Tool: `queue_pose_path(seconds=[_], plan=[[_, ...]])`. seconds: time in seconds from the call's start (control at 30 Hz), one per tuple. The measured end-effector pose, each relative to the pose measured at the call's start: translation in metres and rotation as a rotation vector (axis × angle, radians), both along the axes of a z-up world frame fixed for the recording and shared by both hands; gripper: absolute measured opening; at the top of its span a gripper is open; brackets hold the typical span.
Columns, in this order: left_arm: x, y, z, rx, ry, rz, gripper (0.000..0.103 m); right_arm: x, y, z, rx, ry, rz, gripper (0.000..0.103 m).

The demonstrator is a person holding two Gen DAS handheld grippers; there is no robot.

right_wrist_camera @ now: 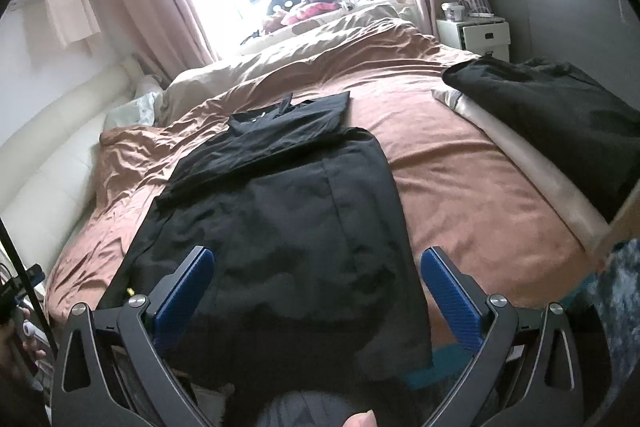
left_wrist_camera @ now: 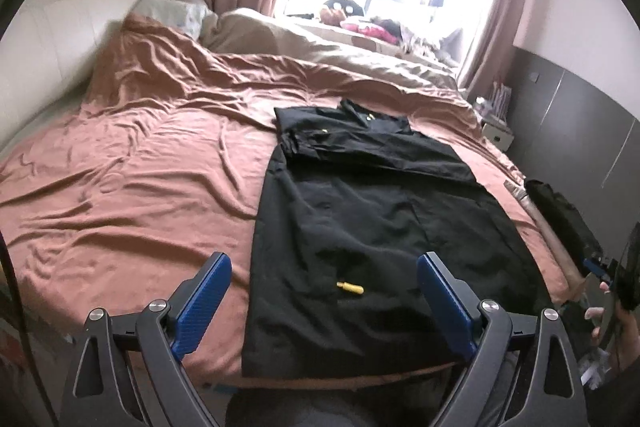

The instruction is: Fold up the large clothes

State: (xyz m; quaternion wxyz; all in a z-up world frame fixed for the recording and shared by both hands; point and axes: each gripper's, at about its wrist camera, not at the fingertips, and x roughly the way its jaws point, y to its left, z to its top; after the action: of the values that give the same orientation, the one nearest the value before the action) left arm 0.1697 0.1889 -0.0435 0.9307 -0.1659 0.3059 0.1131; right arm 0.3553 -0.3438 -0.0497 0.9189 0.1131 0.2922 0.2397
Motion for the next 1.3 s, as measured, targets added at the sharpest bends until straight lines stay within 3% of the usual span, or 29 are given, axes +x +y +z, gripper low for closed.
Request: queue_pose_path(seconds=[0.2, 0.3, 0.53, 0.63, 0.77, 1.03, 1.13, 1.2, 1.3], plan=[[-0.046, -0.01, 0.007, 0.019, -0.111, 0.048, 0.095, -0.028, -0.013, -0.012, 0.001, -0.003, -0.004, 0.103], [-0.058, -0.015, 0.005, 0.03, -0.121, 0.057, 0.095, -0.037, -0.019, -0.018, 0.002, -0.004, -0.004, 0.103], [-0.069, -0.014, -0.017, 0.008, -0.054, 0.04, 0.095, -0.045, -0.028, -0.036, -0.006, 0.0, -0.02, 0.103], [-0.07, -0.012, -0.035, -0.028, -0.022, 0.027, 0.103, -0.044, -0.027, -0.045, -0.02, 0.0, -0.024, 0.103], [-0.068, -0.009, -0.055, -0.026, 0.005, 0.019, 0.103, -0.037, -0.026, -0.061, -0.043, 0.03, -0.027, 0.103], [-0.044, 0.024, -0.099, -0.18, 0.072, 0.032, 0.102, -0.01, -0.025, -0.079, 0.028, 0.155, 0.004, 0.103], [-0.032, 0.031, -0.111, -0.21, 0.087, 0.024, 0.095, 0.002, -0.029, -0.085, 0.048, 0.167, -0.008, 0.103], [-0.025, 0.037, -0.12, -0.239, 0.1, 0.02, 0.085, 0.01, -0.035, -0.089, 0.077, 0.176, -0.023, 0.103], [-0.014, 0.046, -0.133, -0.27, 0.125, 0.029, 0.078, 0.021, -0.047, -0.095, 0.133, 0.194, -0.035, 0.097]])
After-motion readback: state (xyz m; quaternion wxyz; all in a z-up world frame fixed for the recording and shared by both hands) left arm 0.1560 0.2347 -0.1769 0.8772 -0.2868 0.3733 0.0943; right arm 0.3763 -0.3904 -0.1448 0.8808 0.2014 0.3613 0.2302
